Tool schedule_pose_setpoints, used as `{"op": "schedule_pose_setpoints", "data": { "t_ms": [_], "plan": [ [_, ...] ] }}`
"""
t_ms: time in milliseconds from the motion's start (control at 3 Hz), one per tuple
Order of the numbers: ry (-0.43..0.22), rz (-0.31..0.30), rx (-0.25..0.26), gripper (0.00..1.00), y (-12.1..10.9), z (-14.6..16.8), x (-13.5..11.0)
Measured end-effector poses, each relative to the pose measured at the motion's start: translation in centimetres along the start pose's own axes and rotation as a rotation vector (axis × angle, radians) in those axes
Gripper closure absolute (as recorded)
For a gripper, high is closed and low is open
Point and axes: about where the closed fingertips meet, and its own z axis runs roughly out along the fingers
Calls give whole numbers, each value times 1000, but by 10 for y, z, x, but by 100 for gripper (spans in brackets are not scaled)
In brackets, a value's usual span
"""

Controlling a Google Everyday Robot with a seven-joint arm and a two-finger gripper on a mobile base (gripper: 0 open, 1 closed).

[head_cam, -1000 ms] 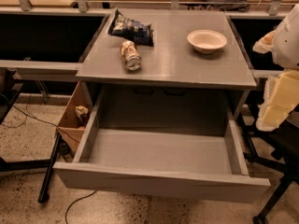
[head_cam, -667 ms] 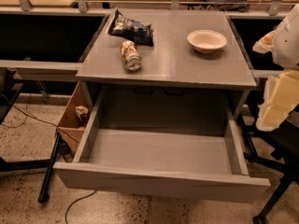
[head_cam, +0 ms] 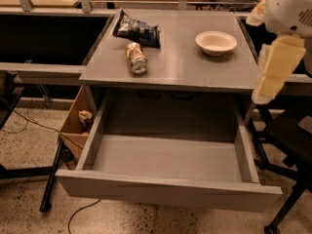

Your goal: Place orange can into top drawer

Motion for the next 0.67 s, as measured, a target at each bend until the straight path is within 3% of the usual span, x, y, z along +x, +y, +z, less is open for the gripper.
{"op": "schedule_pose_setpoints", "data": {
  "t_ms": [333,667],
  "plan": [
    [-34,-35,40,0,-30,-16,-32],
    [-137,13,66,0,-51,-18,-62]
  ]
}}
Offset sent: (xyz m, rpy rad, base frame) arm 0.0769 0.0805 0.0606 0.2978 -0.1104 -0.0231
